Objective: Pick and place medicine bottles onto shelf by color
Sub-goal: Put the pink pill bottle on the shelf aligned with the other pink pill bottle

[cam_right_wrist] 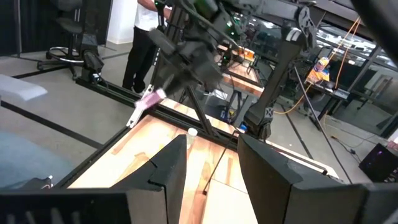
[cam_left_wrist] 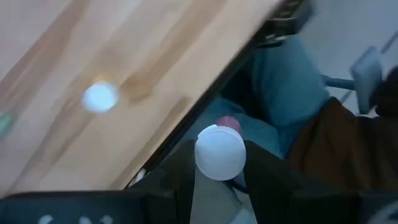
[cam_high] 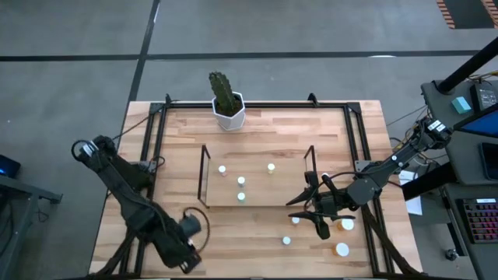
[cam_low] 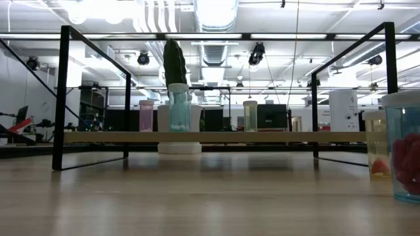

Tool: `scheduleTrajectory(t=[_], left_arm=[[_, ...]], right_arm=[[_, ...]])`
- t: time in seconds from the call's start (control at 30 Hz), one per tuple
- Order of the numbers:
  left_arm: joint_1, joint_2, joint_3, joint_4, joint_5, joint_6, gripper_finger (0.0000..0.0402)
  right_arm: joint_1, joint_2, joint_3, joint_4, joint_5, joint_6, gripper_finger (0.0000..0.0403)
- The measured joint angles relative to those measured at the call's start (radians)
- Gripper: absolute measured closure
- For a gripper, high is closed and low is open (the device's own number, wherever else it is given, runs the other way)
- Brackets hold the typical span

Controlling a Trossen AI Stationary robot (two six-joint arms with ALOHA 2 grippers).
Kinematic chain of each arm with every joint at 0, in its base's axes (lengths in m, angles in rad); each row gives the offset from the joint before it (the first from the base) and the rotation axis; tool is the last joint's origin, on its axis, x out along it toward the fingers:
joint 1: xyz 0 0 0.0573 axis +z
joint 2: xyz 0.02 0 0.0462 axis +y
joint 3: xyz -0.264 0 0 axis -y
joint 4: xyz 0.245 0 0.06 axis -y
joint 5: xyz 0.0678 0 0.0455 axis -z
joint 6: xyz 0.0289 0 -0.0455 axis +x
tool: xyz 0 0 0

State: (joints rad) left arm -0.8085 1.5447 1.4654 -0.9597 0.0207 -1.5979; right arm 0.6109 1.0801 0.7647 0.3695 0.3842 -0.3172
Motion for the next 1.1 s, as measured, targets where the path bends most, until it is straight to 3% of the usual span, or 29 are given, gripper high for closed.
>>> scheduleTrajectory(t=[0.23,0.43,0.63,0.87,1.1], left_arm=[[0.08,0.199,0.261,-0.004,-0.065,0.272,0.0301],[0.16,0.289,0.403,-0.142,-0.198,0.397,0.0301],[0.237,0.298,0.393,-0.201,-0.232,0.508,0.0302],[0.299,0.298,0.365,-0.416,-0.288,0.52,0.0302],[0.347,0.298,0.362,-0.43,-0.31,0.59,0.0302]], right_arm=[[0.0,0.0,0.0,0.0,0.0,0.003,0.0268],[0.0,0.0,0.0,-0.014,0.0,0.039,0.0268],[0.002,0.003,0.0,-0.03,-0.023,0.069,0.0268],[0.017,0.003,0.0,-0.03,-0.029,0.054,0.0268],[0.018,0.003,0.0,-0.029,-0.028,0.048,0.0268]])
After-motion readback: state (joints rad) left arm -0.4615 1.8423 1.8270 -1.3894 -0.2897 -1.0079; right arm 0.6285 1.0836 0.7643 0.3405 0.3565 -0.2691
